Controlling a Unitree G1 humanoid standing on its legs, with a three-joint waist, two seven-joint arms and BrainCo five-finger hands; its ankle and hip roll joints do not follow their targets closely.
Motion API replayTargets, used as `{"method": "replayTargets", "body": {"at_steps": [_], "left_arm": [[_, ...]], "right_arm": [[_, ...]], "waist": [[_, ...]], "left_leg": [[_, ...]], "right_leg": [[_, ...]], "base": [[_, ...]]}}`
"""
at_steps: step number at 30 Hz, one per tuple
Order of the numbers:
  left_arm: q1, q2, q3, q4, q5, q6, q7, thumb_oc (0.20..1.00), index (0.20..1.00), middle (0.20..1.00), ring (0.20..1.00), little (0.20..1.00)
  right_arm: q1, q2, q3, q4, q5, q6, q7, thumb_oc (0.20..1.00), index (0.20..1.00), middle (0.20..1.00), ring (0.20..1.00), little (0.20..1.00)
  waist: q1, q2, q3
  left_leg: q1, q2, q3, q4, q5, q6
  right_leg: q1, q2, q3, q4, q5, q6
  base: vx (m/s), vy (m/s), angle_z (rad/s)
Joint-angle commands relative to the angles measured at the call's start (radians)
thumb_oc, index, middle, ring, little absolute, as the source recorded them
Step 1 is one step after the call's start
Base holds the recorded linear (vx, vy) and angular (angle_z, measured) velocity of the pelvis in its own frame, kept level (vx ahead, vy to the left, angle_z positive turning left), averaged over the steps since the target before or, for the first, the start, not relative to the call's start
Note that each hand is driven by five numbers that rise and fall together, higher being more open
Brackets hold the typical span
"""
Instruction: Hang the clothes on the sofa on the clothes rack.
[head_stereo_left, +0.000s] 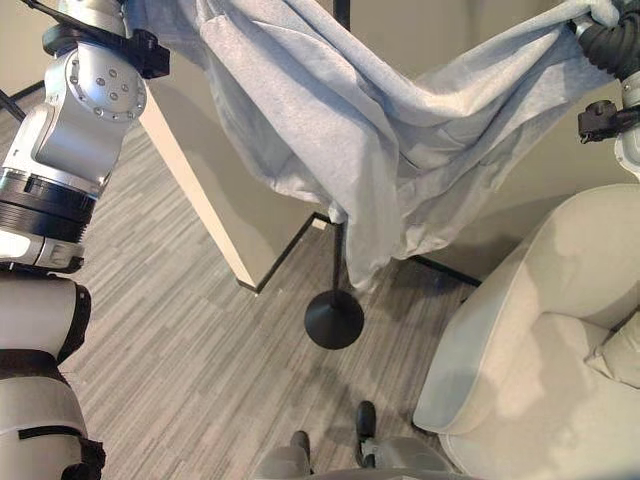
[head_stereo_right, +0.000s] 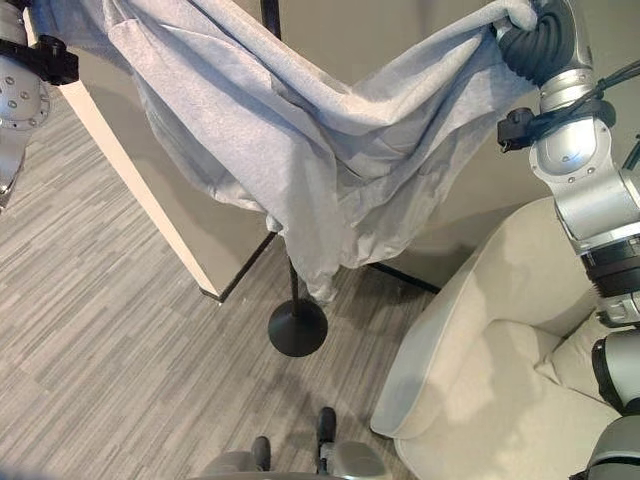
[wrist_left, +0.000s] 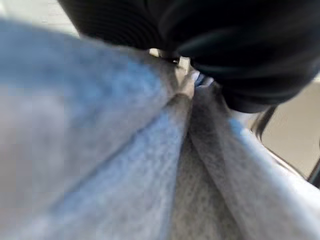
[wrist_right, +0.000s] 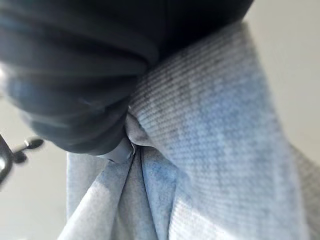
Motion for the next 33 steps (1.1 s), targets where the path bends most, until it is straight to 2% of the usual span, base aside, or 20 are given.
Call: {"method": "replayTargets", "body": {"at_steps": [1,3,4,12,20,23,24,25,26,27,28,29,31,33], "left_arm": [[0.005,-0.004,0.063,-0.009,0.022,-0.011,0.035,0.200,0.200,0.200,0.200,0.200],[0.031,-0.007,0.087,-0.032,0.027,-0.010,0.036,0.200,0.200,0.200,0.200,0.200],[0.108,-0.008,0.163,-0.092,0.041,-0.011,0.037,0.200,0.200,0.200,0.200,0.200],[0.315,-0.003,0.379,-0.200,0.056,-0.010,0.059,0.200,0.200,0.200,0.200,0.200],[0.308,0.070,0.407,-0.088,0.023,-0.018,0.102,0.200,0.200,0.200,0.200,0.200],[0.214,0.143,0.317,0.036,-0.025,-0.029,0.108,0.200,0.200,0.200,0.200,0.200],[0.128,0.176,0.234,0.096,-0.044,-0.038,0.104,0.200,0.200,0.200,0.200,0.200],[0.106,0.188,0.206,0.115,-0.047,-0.037,0.101,0.200,0.200,0.200,0.200,0.200],[0.026,0.200,0.118,0.178,-0.062,-0.039,0.097,0.200,0.200,0.200,0.200,0.200],[-0.019,0.198,0.071,0.210,-0.076,-0.043,0.090,0.200,0.200,0.200,0.200,0.200],[-0.033,0.197,0.061,0.220,-0.079,-0.045,0.090,0.200,0.200,0.200,0.200,0.200],[-0.116,0.191,-0.026,0.266,-0.096,-0.045,0.075,0.200,0.200,0.200,0.200,0.200],[-0.204,0.173,-0.115,0.325,-0.111,-0.045,0.060,0.200,0.200,0.200,0.200,0.200],[-0.285,0.138,-0.193,0.395,-0.133,-0.044,0.043,0.200,0.200,0.200,0.200,0.200]], "right_arm": [[0.000,-0.016,-0.071,-0.035,-0.016,-0.035,-0.031,0.200,0.200,0.200,0.200,0.200],[0.031,-0.012,-0.097,-0.059,-0.021,-0.035,-0.032,0.200,0.200,0.200,0.200,0.200],[0.094,0.006,-0.159,-0.107,-0.036,-0.040,-0.034,0.200,0.200,0.200,0.200,0.200],[0.199,0.030,-0.287,-0.171,-0.062,-0.047,-0.055,0.200,0.200,0.200,0.200,0.200],[0.104,0.005,-0.263,-0.109,-0.042,-0.050,-0.103,0.200,0.200,0.200,0.200,0.200],[-0.042,-0.050,-0.128,-0.006,-0.023,-0.044,-0.107,0.200,0.200,0.200,0.200,0.200],[-0.148,-0.074,-0.013,0.072,-0.006,-0.043,-0.096,0.200,0.200,0.200,0.200,0.200],[-0.175,-0.085,0.025,0.094,-0.003,-0.039,-0.091,0.200,0.200,0.200,0.200,0.200],[-0.264,-0.085,0.123,0.153,0.011,-0.036,-0.080,0.200,0.200,0.200,0.200,0.200],[-0.313,-0.089,0.184,0.194,0.014,-0.032,-0.072,0.200,0.200,0.200,0.200,0.200],[-0.330,-0.088,0.197,0.206,0.017,-0.035,-0.072,0.200,0.200,0.200,0.200,0.200],[-0.427,-0.080,0.316,0.269,0.017,-0.030,-0.055,0.200,0.200,0.200,0.200,0.200],[-0.522,-0.061,0.431,0.357,0.023,-0.026,-0.036,0.200,0.200,0.200,0.200,0.200],[-0.599,-0.023,0.500,0.441,0.036,-0.021,-0.030,0.200,0.200,0.200,0.200,0.200]], "waist": [[0.031,0.029,-0.062],[0.032,0.028,-0.068],[0.031,0.026,-0.072],[0.035,0.031,-0.100],[0.038,0.036,-0.121],[0.042,0.035,-0.125],[0.046,0.033,-0.124],[0.047,0.031,-0.124],[0.048,0.028,-0.121],[0.049,0.024,-0.120],[0.049,0.026,-0.119],[0.051,0.021,-0.113],[0.051,0.021,-0.105],[0.050,0.023,-0.090]], "left_leg": [[-0.009,0.030,0.041,-0.123,0.071,-0.007],[-0.008,0.024,0.043,-0.123,0.071,-0.007],[0.004,0.015,0.044,-0.123,0.070,-0.007],[0.017,0.007,0.053,-0.123,0.063,-0.008],[0.018,0.007,0.056,-0.123,0.063,-0.008],[0.022,0.009,0.061,-0.123,0.061,-0.009],[0.024,0.011,0.062,-0.123,0.055,-0.009],[0.022,0.010,0.063,-0.123,0.060,-0.009],[0.023,0.010,0.063,-0.123,0.058,-0.009],[0.024,0.011,0.063,-0.123,0.057,-0.009],[0.026,0.011,0.063,-0.123,0.051,-0.009],[0.022,0.011,0.064,-0.123,0.056,-0.009],[0.022,0.013,0.063,-0.123,0.055,-0.009],[0.023,0.015,0.063,-0.123,0.048,-0.010]], "right_leg": [[0.046,-0.048,0.032,0.002,-0.062,0.072],[0.044,-0.051,0.032,0.002,-0.061,0.073],[0.044,-0.060,0.030,0.002,-0.056,0.078],[0.052,-0.071,0.027,0.002,-0.048,0.088],[0.052,-0.069,0.029,0.002,-0.053,0.094],[0.054,-0.068,0.031,0.002,-0.056,0.097],[0.056,-0.066,0.032,0.002,-0.061,0.098],[0.055,-0.066,0.031,0.002,-0.057,0.097],[0.056,-0.065,0.033,0.002,-0.056,0.097],[0.056,-0.065,0.033,0.002,-0.057,0.096],[0.057,-0.064,0.033,0.002,-0.062,0.097],[0.054,-0.064,0.033,0.002,-0.057,0.096],[0.053,-0.062,0.032,0.002,-0.058,0.095],[0.054,-0.060,0.033,0.002,-0.064,0.095]], "base": [[0.02,0.079,-0.18],[0.03,0.069,-0.10],[0.04,0.078,-0.05],[0.04,0.044,-0.07],[0.04,0.019,-0.03],[0.03,0.011,-0.01],[0.03,0.001,0.05],[0.05,-0.008,-0.01],[0.00,0.000,0.00],[0.05,-0.007,-0.05],[0.00,0.000,0.00],[0.00,0.000,0.00],[0.02,-0.013,-0.03],[0.00,-0.003,0.02]]}}
